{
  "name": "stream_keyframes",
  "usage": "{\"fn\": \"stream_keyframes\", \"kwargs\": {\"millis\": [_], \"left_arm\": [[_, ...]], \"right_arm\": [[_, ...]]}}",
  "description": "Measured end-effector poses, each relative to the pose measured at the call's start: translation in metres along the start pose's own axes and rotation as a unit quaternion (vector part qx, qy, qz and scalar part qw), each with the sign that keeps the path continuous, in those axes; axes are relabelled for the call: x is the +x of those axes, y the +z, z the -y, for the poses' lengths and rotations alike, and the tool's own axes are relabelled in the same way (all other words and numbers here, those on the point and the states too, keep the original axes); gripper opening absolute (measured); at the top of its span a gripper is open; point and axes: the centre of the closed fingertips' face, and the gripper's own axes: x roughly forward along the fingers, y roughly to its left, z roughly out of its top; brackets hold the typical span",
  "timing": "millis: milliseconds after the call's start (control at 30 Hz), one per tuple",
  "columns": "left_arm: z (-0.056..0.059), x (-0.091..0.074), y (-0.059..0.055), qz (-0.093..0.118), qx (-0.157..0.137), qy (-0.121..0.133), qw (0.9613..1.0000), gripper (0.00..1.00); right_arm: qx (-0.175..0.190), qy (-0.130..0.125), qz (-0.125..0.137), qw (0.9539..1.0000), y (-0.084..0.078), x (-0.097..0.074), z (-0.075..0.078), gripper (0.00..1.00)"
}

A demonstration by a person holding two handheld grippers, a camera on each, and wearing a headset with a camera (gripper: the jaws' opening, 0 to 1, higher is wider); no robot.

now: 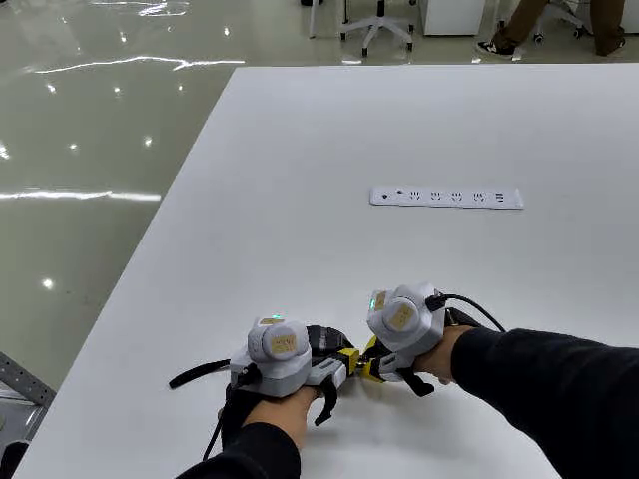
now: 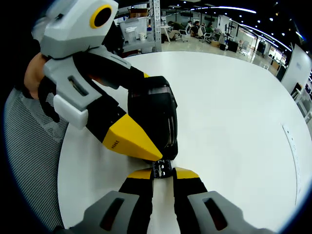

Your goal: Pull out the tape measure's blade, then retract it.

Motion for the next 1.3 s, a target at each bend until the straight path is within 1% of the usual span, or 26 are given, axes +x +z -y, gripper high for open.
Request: {"fn": "stream_keyframes", "kwargs": {"millis": [267,400,533,700,833,900,967,1100,1200,1300], "left_arm": [[0.0005,0.0002,-0.0003,-0.001,-0.001,-0.001,1.0000,0.57],[0.0008,0.0001,-0.0004,-0.001,-0.001,-0.001,1.0000,0.57],[0.0007,0.0004,-0.0004,-0.001,-0.001,-0.002,1.0000,0.57],[0.0005,0.0005,-0.0003,-0.002,-0.001,-0.003,1.0000,0.57],[0.0001,0.0005,-0.0002,-0.002,-0.003,-0.004,1.0000,0.57],[0.0003,0.0002,-0.0002,-0.002,-0.002,-0.004,1.0000,0.57],[0.0001,0.0002,-0.0002,-0.003,-0.002,-0.005,1.0000,0.57],[-0.0001,0.0001,-0.0001,-0.003,-0.002,-0.005,1.0000,0.57],[-0.0002,0.0000,0.0000,-0.003,-0.002,-0.005,1.0000,0.57],[-0.0001,0.0003,0.0004,-0.002,-0.002,-0.006,1.0000,0.58]], "right_arm": [[-0.011,0.004,0.001,0.9999,0.0023,0.0029,-0.0003,0.11],[0.017,0.006,0.007,0.9998,0.0017,0.0023,0.0009,0.12],[0.014,0.004,0.011,0.9998,0.0015,0.0019,0.0012,0.12],[0.005,0.004,0.005,1.0000,0.0007,0.0019,0.0016,0.11],[0.010,0.004,0.006,0.9999,0.0028,0.0038,0.0021,0.11],[0.000,0.004,0.002,1.0000,0.0031,0.0041,0.0024,0.11],[0.005,0.005,0.005,1.0000,0.0028,0.0040,0.0028,0.11],[0.002,0.004,0.004,1.0000,0.0030,0.0041,0.0026,0.11],[-0.001,0.001,0.003,1.0000,0.0030,0.0041,0.0024,0.11],[0.004,-0.007,-0.002,1.0000,0.0030,0.0042,0.0025,0.12]]}}
